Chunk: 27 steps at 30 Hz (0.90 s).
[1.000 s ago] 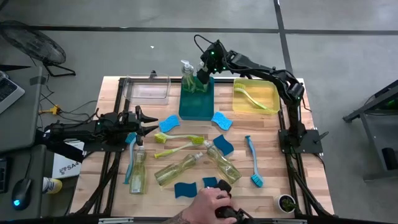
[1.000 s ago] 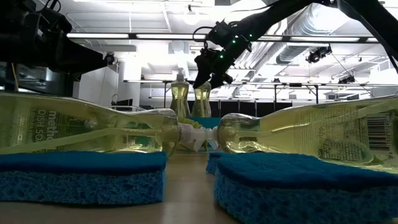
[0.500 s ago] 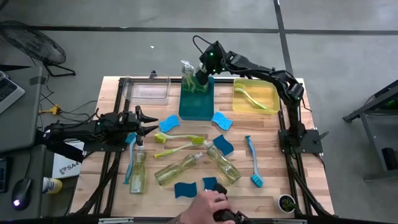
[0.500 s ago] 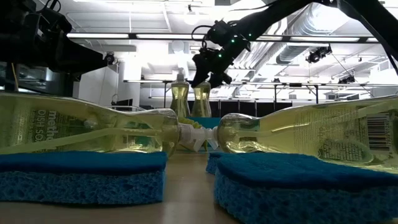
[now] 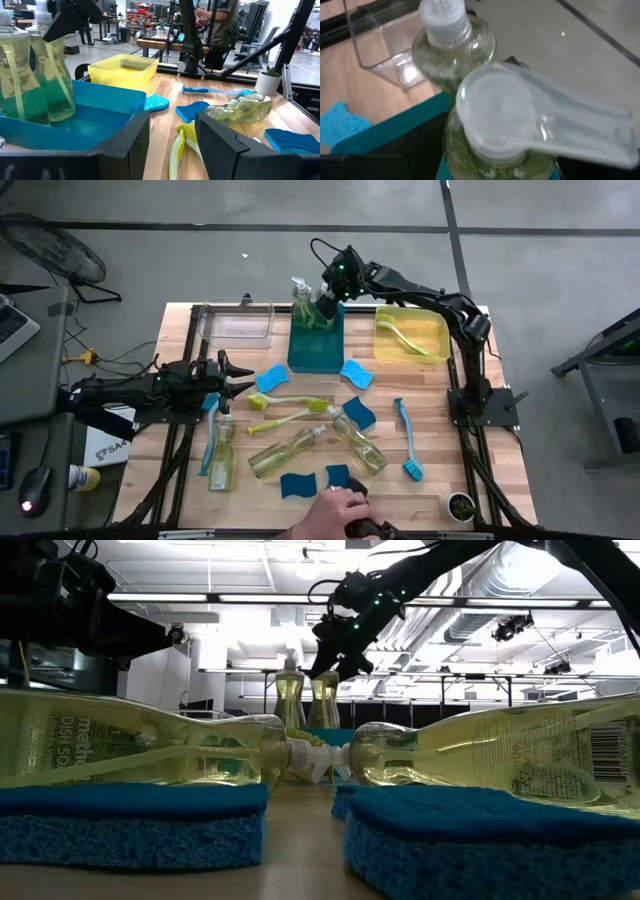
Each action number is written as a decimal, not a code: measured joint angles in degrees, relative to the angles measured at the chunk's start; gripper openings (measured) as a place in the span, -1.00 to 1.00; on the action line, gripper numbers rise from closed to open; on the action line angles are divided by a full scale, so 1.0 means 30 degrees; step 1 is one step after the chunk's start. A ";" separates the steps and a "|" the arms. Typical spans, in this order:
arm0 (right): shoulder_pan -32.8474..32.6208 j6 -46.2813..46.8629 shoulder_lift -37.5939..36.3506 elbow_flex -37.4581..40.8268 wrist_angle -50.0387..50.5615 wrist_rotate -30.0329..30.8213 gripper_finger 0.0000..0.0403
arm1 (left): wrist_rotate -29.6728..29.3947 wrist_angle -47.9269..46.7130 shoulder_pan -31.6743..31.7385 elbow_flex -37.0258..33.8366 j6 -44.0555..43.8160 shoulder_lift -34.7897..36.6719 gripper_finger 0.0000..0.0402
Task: Pick & Place Kitchen Sink Supplies
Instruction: Put the yellow soap dispenser into the blue bin, then put the blue dish brush into the yellow bin
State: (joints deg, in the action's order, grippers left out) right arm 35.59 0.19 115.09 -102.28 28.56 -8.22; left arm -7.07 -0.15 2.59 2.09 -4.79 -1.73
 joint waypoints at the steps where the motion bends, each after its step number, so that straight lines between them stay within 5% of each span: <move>1: 0.0000 0.0035 -0.0078 0.0000 0.0306 -0.0132 0.55 | 0.0000 0.0001 0.0002 0.0000 -0.0001 -0.0001 -0.23; 27: -0.0270 0.1807 -0.1486 0.0000 0.3971 0.0690 0.72 | 0.0007 -0.0005 0.0006 -0.0002 0.0005 -0.0001 -0.23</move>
State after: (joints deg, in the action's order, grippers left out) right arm 34.78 5.61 110.63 -102.28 40.47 -6.15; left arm -7.05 -0.16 2.61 2.08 -4.78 -1.73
